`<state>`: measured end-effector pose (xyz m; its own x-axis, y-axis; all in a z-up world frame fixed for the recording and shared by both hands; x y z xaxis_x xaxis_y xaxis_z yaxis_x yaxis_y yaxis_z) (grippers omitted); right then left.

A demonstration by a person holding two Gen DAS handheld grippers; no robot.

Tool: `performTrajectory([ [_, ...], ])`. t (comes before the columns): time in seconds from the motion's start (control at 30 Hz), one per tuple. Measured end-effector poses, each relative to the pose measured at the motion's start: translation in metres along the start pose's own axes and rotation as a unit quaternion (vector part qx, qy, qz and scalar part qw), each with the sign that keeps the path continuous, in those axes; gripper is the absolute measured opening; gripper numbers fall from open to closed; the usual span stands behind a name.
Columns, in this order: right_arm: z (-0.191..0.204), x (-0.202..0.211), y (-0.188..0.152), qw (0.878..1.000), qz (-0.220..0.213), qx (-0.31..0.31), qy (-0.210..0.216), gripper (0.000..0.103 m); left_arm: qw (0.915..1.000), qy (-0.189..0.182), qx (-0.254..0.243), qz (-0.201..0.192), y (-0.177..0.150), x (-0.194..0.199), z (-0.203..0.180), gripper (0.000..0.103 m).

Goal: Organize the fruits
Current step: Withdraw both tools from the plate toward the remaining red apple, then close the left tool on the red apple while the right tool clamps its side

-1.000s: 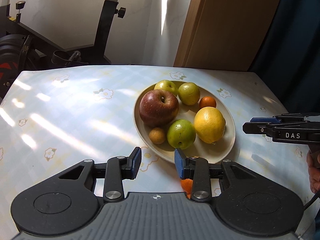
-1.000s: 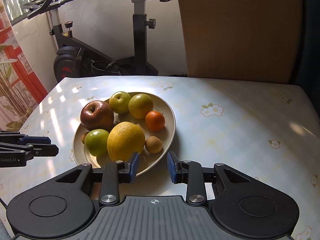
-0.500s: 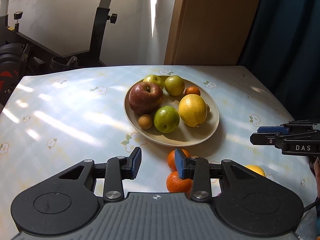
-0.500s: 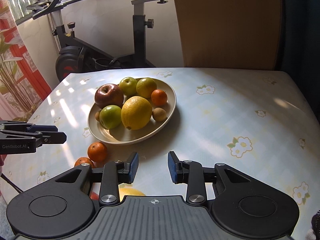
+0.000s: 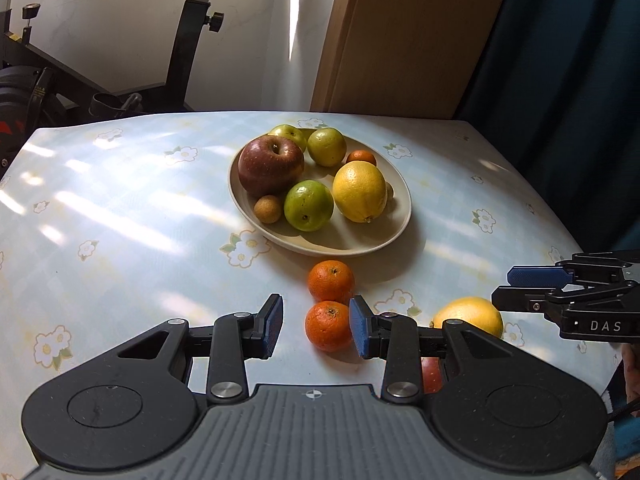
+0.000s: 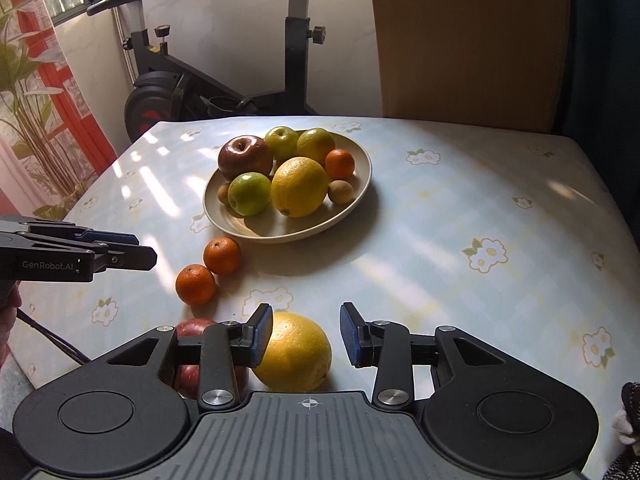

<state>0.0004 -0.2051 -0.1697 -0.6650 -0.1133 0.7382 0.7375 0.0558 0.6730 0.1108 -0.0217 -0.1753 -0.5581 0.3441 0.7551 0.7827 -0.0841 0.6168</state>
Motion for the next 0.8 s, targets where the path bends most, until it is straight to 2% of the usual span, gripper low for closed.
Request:
performTrajectory([
  [0.23, 0.012, 0.010, -0.035, 1.000, 0.024, 0.008, 0.016, 0.035, 0.9996, -0.026, -0.009, 0.011, -0.015, 0.005, -0.013, 0.038],
  [0.33, 0.021, 0.006, -0.044, 0.999, 0.032, 0.015, 0.036, 0.035, 0.9990, -0.041, -0.007, 0.017, -0.017, 0.004, -0.017, 0.038],
  [0.57, 0.036, -0.007, -0.047, 0.996, 0.041, 0.031, 0.070, 0.039, 0.9976, -0.060, -0.024, 0.024, -0.020, -0.002, -0.034, 0.038],
  [0.8, 0.042, -0.019, -0.041, 0.994, 0.038, 0.040, 0.092, 0.043, 0.9970, -0.062, -0.031, 0.034, -0.028, -0.010, -0.039, 0.038],
])
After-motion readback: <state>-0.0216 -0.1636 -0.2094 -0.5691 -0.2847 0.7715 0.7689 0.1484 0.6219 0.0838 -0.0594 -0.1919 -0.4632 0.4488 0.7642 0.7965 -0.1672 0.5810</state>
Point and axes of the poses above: each gripper's, at about its wrist camera, not at the fingertips, and x roughly against the way its jaws point, z to its left, y to its top, the point moved 1 cm from there along -x, roughly the way its jaws point, and after that the axes turned 7 degrees about x, right-handed, at the moved point
